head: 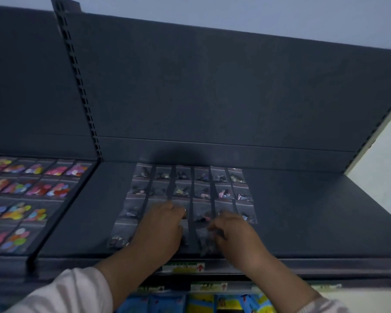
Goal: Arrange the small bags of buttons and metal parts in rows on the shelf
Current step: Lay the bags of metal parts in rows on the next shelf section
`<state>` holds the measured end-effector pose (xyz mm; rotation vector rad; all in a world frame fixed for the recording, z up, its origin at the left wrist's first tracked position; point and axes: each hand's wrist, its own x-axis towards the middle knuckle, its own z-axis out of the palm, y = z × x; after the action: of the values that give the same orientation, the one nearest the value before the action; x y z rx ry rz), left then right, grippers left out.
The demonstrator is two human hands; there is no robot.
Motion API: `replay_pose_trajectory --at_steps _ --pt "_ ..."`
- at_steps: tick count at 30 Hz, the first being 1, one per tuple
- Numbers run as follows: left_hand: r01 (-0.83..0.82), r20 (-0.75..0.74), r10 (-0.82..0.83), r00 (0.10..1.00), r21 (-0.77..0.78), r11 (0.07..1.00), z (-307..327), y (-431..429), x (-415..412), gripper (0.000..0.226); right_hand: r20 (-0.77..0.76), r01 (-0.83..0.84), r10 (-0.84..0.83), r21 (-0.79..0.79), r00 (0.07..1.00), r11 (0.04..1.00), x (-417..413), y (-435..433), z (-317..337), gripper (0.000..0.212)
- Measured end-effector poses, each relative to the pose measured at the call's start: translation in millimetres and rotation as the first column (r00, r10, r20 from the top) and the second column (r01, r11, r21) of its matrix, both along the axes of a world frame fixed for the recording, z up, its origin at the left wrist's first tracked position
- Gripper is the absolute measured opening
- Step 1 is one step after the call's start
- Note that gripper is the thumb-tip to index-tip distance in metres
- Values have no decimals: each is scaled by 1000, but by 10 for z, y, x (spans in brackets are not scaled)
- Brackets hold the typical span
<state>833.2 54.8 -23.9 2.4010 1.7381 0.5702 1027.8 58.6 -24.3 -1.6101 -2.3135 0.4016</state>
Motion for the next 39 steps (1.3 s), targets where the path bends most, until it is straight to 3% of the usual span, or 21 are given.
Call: replay_pose_trajectory --at_steps 2,4,5,8,19,27,32,39 --pt "66 -70 -67 995 -20 998 -2 16 -2 30 25 -72 73 -43 997 996 25 7 -49 21" --pt "71 -140 -84 987 -102 992 -12 -2 29 22 10 -88 88 -55 996 995 37 7 -87 20" --pt "70 -134 -85 987 -111 991 -52 -2 43 13 6 -86 86 -48 996 995 39 9 -101 21" --pt "52 -142 -66 988 -101 993 -140 0 24 24 16 -83 83 -22 996 996 8 27 -122 24" --pt "107 -37 -114 993 -163 981 -83 -14 -4 25 2 -120 120 -12 993 993 -38 73 -122 25" --pt "32 29 -31 999 -54 998 98 24 -187 25 -64 -68 74 100 995 993 -146 214 121 19" --pt "-26 -24 27 999 66 998 271 4 -529 24 -62 -117 130 179 990 977 -420 280 322 19" --pt "-183 -52 188 981 87 979 512 -245 -1324 38 17 -247 250 231 968 941 -1271 260 534 21"
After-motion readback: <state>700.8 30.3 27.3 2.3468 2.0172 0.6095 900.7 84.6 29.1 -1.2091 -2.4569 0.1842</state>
